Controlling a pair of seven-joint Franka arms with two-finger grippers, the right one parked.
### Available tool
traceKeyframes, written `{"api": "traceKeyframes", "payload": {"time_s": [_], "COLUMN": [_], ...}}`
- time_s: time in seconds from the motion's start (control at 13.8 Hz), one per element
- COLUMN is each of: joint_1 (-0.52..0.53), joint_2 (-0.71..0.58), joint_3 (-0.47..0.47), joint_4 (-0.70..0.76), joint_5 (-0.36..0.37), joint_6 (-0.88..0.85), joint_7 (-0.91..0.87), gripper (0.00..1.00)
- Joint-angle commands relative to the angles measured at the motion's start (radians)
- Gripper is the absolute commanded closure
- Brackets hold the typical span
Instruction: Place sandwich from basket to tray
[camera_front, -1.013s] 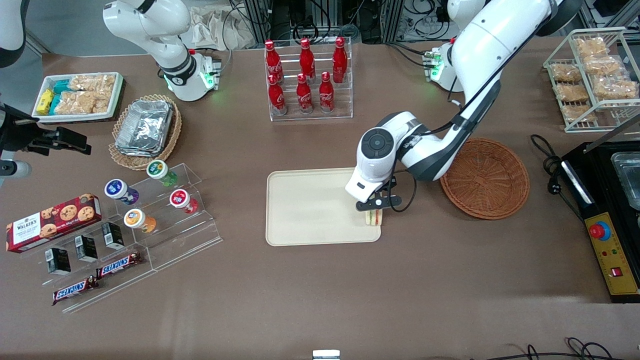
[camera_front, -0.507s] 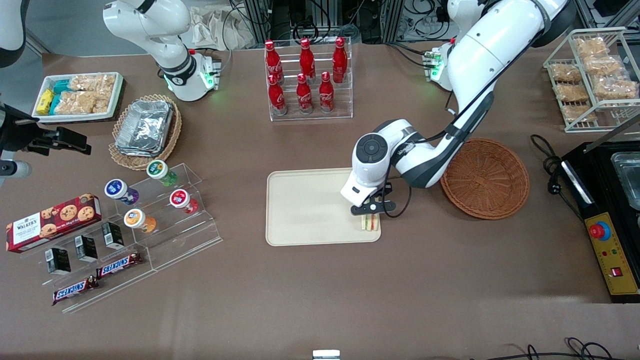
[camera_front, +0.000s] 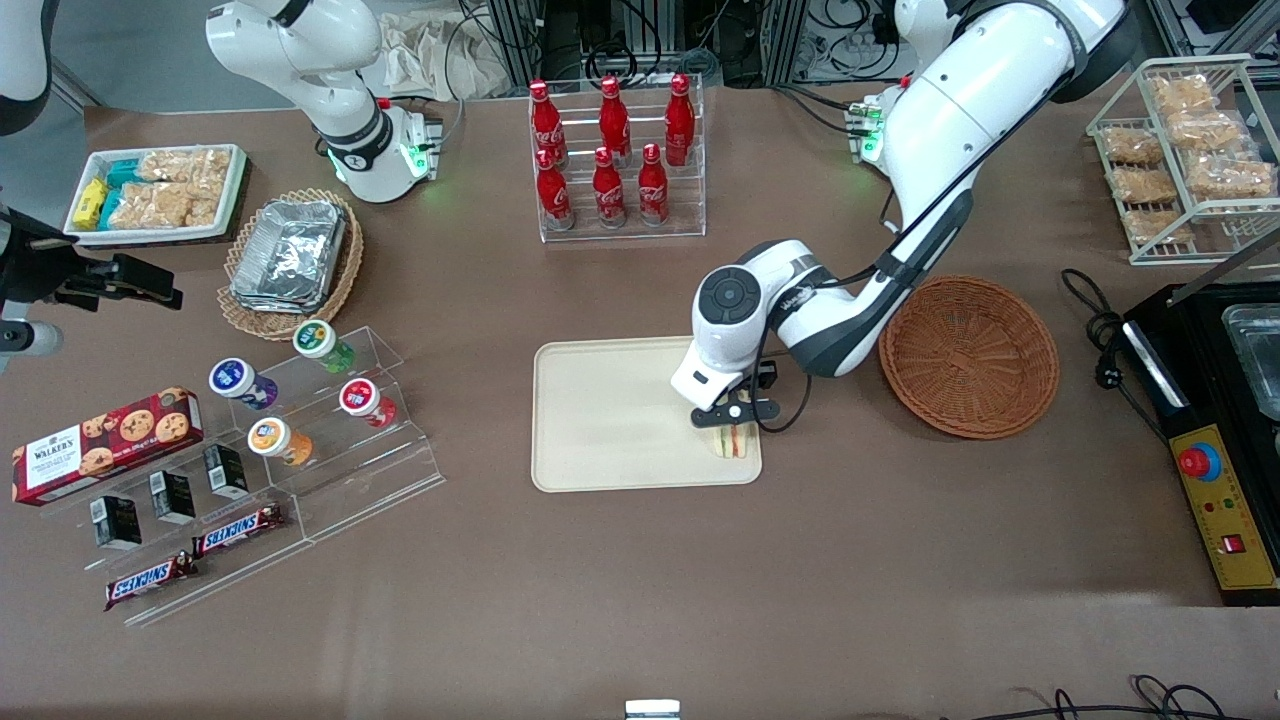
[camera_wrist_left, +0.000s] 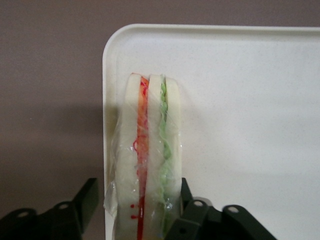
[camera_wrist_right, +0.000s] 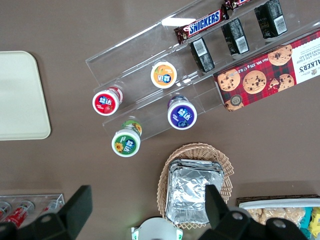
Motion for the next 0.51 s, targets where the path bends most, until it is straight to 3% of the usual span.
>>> {"api": "traceKeyframes", "payload": {"time_s": [0.0, 0.22, 0.43], "joint_1": [0.001, 0.057, 0.21], "joint_2": [-0.063, -0.156, -0.282], "joint_3": [0.001, -0.001, -0.036], "joint_4": [0.022, 0.042, 0.029], "joint_5": [0.003, -0.15, -0.234], "joint_6": [-0.073, -0.153, -0.228], "joint_7": [-0.042, -0.033, -0.004], "gripper": [0.0, 0.0, 0.0]}}
